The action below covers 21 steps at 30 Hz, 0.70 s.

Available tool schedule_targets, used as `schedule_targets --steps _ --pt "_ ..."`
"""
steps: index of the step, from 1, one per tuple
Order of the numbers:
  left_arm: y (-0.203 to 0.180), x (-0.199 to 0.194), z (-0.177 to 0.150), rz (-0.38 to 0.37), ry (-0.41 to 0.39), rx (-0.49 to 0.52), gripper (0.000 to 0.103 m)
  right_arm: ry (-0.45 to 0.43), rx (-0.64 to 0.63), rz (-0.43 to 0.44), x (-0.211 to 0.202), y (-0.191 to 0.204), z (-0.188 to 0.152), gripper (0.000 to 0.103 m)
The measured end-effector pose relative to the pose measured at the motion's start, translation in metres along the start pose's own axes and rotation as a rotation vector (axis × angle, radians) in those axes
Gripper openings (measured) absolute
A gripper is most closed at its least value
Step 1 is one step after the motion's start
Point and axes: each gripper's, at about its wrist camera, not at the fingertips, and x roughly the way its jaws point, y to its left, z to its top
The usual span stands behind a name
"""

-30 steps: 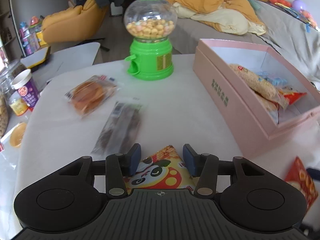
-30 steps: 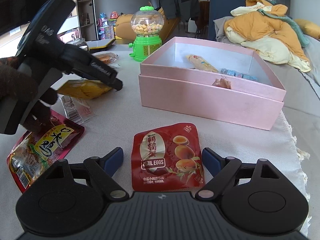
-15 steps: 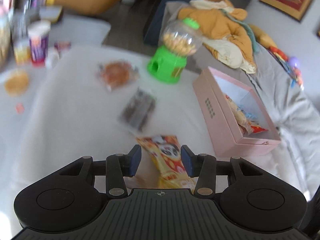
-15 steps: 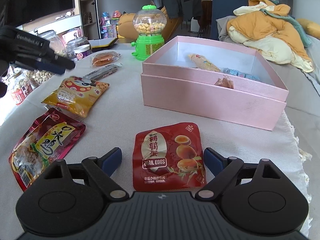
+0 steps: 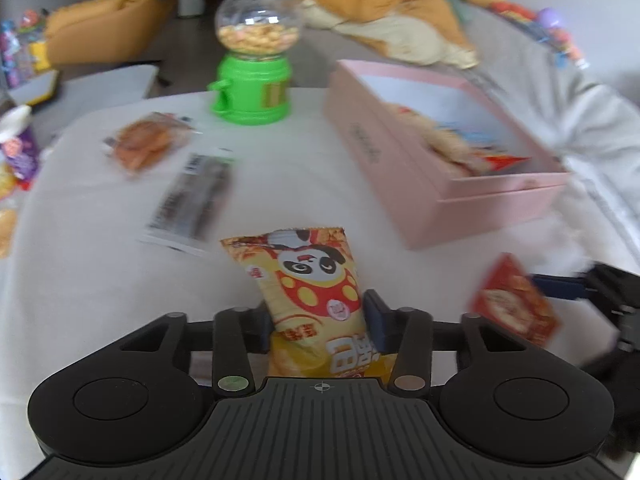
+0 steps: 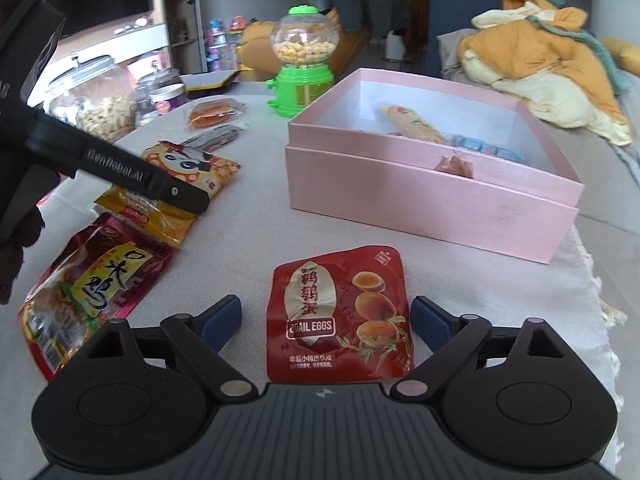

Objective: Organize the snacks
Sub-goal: 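Grasp the yellow panda-face chip bag with the left tool while the right closes on the quail-egg bag, then carry both bags over the pink box and open both tools to drop them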

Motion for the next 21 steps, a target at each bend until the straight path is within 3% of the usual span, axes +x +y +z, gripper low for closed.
schedule_targets --steps 4,9,12,16,18,21 --pt "-0.017 -0.018 -0.004 -0.043 -0.041 0.049 0.042 -0.002 -0.067 -0.002 -0.010 0.000 -0.001 0.070" --pt "-0.041 -0.045 0.001 -0.090 -0.111 0.104 0.042 -0.044 -0.119 -0.056 -0.036 -0.004 -0.002 0.069" --pt "-0.056 -0.066 0.022 -0.130 -0.197 0.115 0.042 -0.104 -0.100 -0.091 -0.056 -0.015 0.009 0.069" --pt "-0.069 -0.078 0.080 -0.201 -0.318 0.088 0.042 -0.243 -0.055 -0.214 -0.080 -0.038 0.059 0.069" --pt "-0.074 -0.064 0.108 -0.272 -0.296 0.065 0.042 -0.288 -0.010 -0.239 -0.087 -0.056 0.095 0.069" --pt "-0.082 -0.017 0.132 -0.347 -0.202 0.018 0.043 -0.293 0.080 -0.229 -0.084 -0.083 0.145 0.070"
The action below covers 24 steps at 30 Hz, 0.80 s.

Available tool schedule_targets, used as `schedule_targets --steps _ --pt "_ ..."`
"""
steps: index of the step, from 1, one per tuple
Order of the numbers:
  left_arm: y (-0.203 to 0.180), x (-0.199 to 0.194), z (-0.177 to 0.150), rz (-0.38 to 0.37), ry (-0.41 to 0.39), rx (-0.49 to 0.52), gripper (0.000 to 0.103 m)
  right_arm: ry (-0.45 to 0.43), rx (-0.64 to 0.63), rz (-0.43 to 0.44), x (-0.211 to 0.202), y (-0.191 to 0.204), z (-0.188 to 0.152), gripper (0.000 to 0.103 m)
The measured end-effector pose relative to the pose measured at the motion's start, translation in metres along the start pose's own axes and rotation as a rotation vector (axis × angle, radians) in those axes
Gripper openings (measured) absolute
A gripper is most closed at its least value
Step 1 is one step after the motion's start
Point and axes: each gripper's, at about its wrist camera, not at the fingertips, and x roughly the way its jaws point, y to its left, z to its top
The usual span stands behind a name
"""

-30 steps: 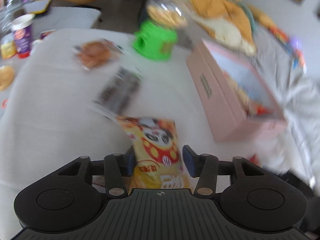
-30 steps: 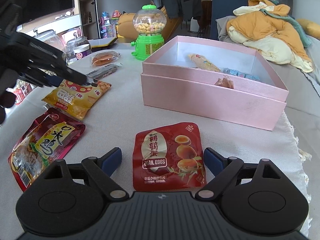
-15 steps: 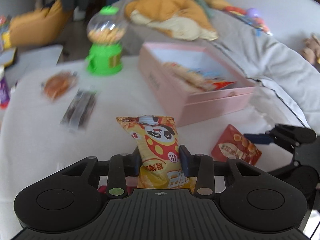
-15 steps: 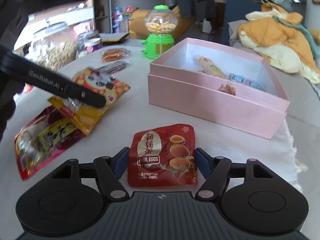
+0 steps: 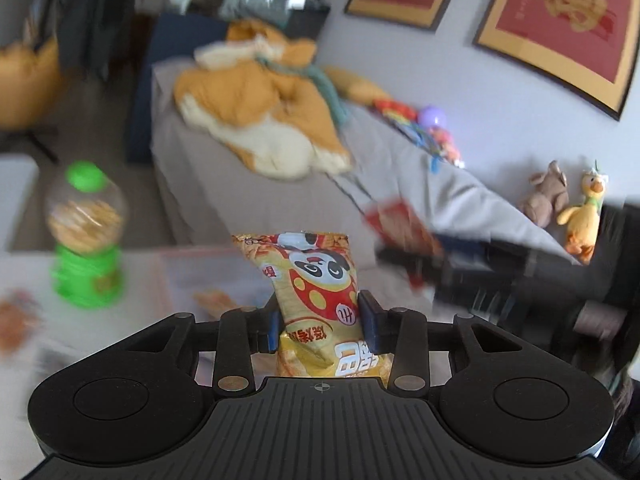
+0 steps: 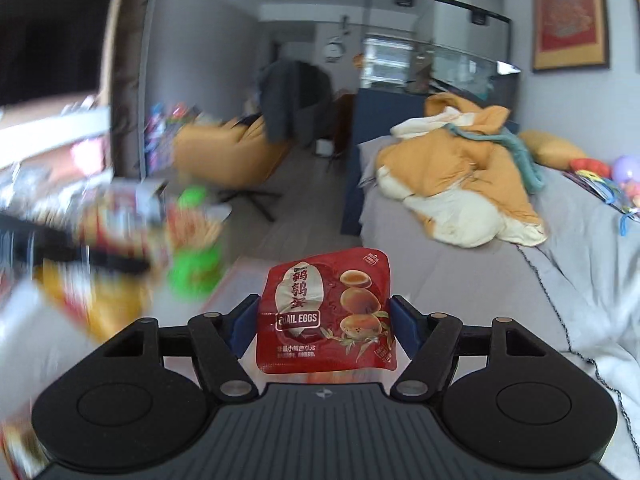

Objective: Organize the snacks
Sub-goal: 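Carry both bags over the pink box and open both tools to drop them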

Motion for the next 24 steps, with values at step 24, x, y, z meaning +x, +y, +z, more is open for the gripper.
schedule_targets --steps 24 --pt "0.190 -0.078 -0.071 0.347 -0.064 -0.294 0.043 0.465 0.122 0.222 0.096 0.036 -0.029 0.066"
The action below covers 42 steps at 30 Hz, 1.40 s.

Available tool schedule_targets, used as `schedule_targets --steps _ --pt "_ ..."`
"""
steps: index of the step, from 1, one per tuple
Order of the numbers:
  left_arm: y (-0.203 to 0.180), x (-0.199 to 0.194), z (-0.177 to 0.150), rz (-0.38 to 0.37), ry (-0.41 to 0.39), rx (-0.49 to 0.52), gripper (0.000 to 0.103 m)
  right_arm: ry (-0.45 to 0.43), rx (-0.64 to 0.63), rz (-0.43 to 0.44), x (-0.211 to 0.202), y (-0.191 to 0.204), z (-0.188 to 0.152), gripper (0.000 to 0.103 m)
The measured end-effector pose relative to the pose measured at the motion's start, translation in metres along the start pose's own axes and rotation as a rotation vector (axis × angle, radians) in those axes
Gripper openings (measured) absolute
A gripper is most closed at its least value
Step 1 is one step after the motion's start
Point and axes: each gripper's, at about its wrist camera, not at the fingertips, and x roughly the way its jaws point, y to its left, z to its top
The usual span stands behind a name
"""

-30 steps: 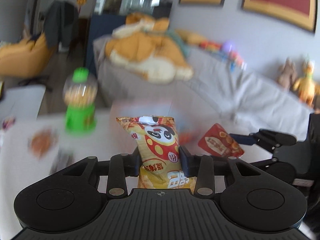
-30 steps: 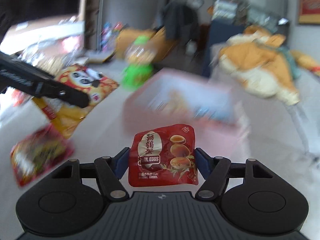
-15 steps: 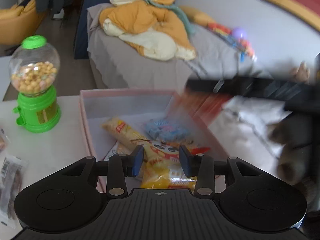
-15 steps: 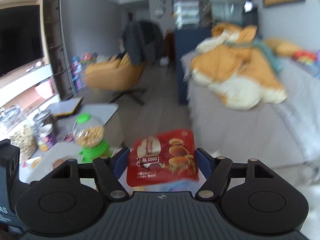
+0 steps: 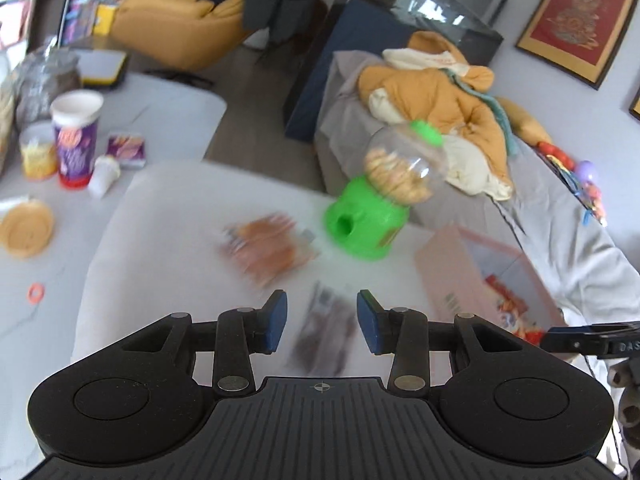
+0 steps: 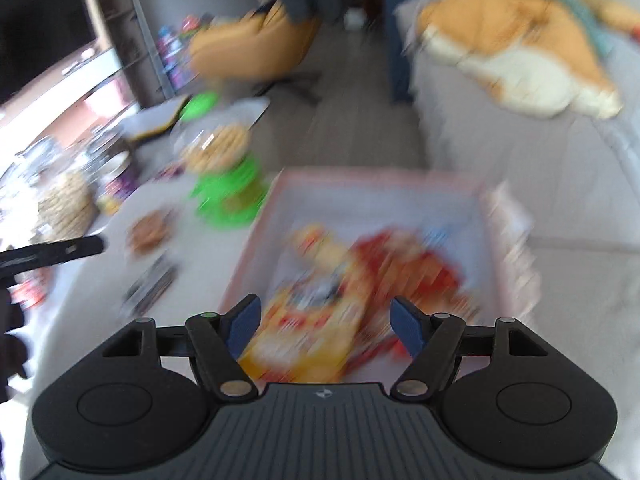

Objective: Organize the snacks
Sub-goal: 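Carry both bags over the pink box and open both tools to drop them, then grasp the round pastry bag with the left tool while the right grasps the dark jerky bag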

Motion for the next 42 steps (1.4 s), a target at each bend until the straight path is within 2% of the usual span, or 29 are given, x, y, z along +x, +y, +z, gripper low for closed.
schedule_targets --steps 1,2,6,8,10,12,13,15,18,22,23,26,28,31,35,37,42 --pt "0.003 0.002 -0.003 -0.013 -0.001 -0.010 0.043 0.022 0.008 0.002 0.004 0.001 -0.002 0.050" --pt "0.007 0.001 -0.006 -0.026 -0.010 -0.021 0.043 0.049 0.019 -0.004 0.011 0.002 -0.002 0.038" --pt "0.024 -0.004 -0.003 0.000 -0.089 -0.054 0.043 0.123 0.108 -0.038 0.041 -0.004 0.001 0.034" --pt "0.037 -0.003 0.007 0.032 -0.129 -0.078 0.043 0.096 0.089 -0.071 0.041 0.004 0.001 0.034" --pt "0.041 0.012 0.024 0.041 -0.134 -0.071 0.043 0.031 -0.005 -0.149 0.032 0.024 0.002 0.035" --pt "0.043 0.035 0.043 0.031 -0.109 -0.034 0.043 -0.034 -0.099 -0.204 0.020 0.046 0.002 0.043" --pt "0.042 0.045 0.050 0.033 -0.106 -0.007 0.043 -0.058 -0.126 -0.206 0.013 0.055 0.003 0.051" --pt "0.041 0.066 0.060 0.041 -0.076 0.042 0.043 -0.086 -0.150 -0.161 -0.002 0.070 0.003 0.056" --pt "0.046 0.093 0.064 0.027 0.036 0.082 0.046 -0.066 -0.136 -0.042 -0.014 0.084 0.003 0.063" --pt "0.043 0.085 0.060 -0.053 0.099 0.172 0.047 0.001 -0.117 0.031 -0.001 0.099 0.008 0.065" --pt "0.038 0.081 0.056 -0.062 0.117 0.220 0.053 0.010 -0.117 0.040 0.004 0.104 0.010 0.065" --pt "0.018 0.067 0.034 -0.058 0.152 0.374 0.059 0.023 -0.128 0.054 0.018 0.118 0.010 0.065" --pt "0.007 0.061 0.022 -0.048 0.156 0.418 0.059 0.030 -0.138 0.052 0.030 0.130 0.009 0.065" --pt "0.002 0.064 0.016 -0.004 0.151 0.340 0.060 0.034 -0.172 0.029 0.043 0.142 0.002 0.065" --pt "0.002 0.061 0.010 0.020 0.114 0.309 0.059 0.037 -0.174 0.000 0.055 0.155 -0.003 0.065" --pt "0.010 0.047 0.003 0.014 0.108 0.283 0.059 0.036 -0.154 -0.006 0.060 0.157 -0.003 0.065" --pt "0.033 -0.016 -0.027 0.101 0.087 0.220 0.058 0.035 -0.087 0.006 0.076 0.157 0.008 0.065"
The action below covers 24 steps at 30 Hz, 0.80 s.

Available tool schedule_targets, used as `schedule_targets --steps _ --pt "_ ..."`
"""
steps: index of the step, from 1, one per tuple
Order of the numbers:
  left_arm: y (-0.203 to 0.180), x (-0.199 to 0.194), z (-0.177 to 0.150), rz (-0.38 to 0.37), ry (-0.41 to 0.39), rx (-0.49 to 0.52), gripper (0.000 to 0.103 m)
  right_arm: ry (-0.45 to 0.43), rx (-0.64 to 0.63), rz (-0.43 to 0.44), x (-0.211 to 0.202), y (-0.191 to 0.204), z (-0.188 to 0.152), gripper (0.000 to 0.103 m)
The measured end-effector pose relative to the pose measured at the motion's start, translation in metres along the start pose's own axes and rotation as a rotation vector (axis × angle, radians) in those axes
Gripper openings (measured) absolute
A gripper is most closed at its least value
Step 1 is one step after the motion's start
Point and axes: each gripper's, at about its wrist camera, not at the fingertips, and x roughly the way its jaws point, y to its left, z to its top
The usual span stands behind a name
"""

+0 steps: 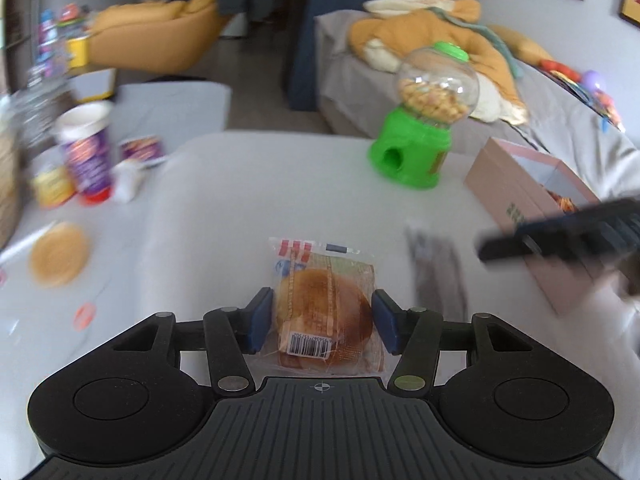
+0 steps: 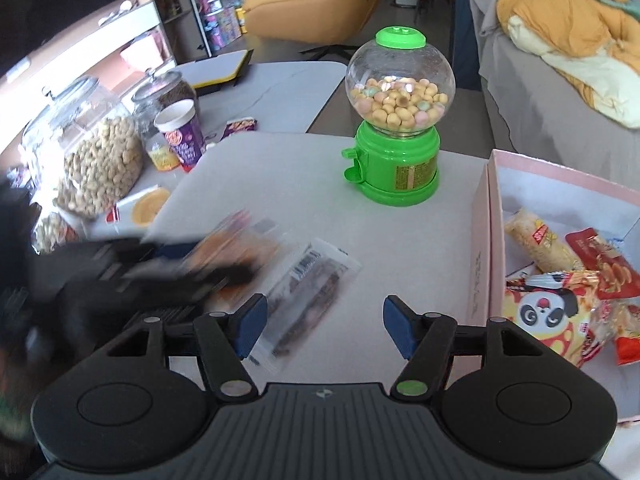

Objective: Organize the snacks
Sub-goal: 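Grasp the round pastry bag with the left tool while the right grasps the dark jerky bag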

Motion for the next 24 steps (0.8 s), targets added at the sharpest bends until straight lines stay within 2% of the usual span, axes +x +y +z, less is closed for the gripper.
schedule_targets --steps 3,6,7,9,10,11,14,16,18,19,21,24 --pt "0.007 -0.023 -0.023 -0.009 -0.009 -0.049 0.058 0.045 0.024 0.010 0.025 0.008 0.007 0.067" --pt "-0.001 -0.032 -0.033 -0.006 -0.010 -0.033 0.059 0.116 0.035 0.023 0.059 0.020 0.012 0.067" --pt "-0.005 -0.033 -0.035 -0.003 -0.011 -0.024 0.059 0.091 0.015 -0.006 0.063 0.027 0.011 0.069" --pt "-0.009 -0.034 -0.037 0.007 -0.020 -0.008 0.060 0.069 -0.067 -0.058 0.065 0.041 0.006 0.057" --pt "-0.012 -0.034 -0.039 0.016 -0.028 0.001 0.061 0.066 -0.116 -0.075 0.062 0.047 0.002 0.043" --pt "-0.014 -0.033 -0.041 0.024 -0.037 0.008 0.061 0.073 -0.161 -0.066 0.056 0.051 -0.004 0.036" --pt "-0.019 -0.034 -0.047 0.046 -0.062 0.002 0.061 0.107 -0.215 0.002 0.033 0.048 -0.026 0.033" --pt "-0.020 -0.036 -0.046 0.049 -0.059 -0.039 0.059 0.104 -0.234 0.012 0.013 0.041 -0.044 0.033" --pt "-0.020 -0.040 -0.044 0.032 -0.065 -0.082 0.050 0.079 -0.247 0.020 -0.012 0.031 -0.061 0.033" --pt "-0.024 -0.045 -0.044 0.033 -0.075 -0.085 0.044 0.066 -0.247 0.029 -0.025 0.023 -0.067 0.033" --pt "-0.036 -0.054 -0.040 0.045 -0.101 -0.069 0.043 0.045 -0.232 0.052 -0.051 0.006 -0.080 0.033" --pt "-0.063 -0.069 -0.037 0.015 -0.126 -0.030 0.043 0.014 -0.168 0.054 -0.082 -0.028 -0.097 0.033"
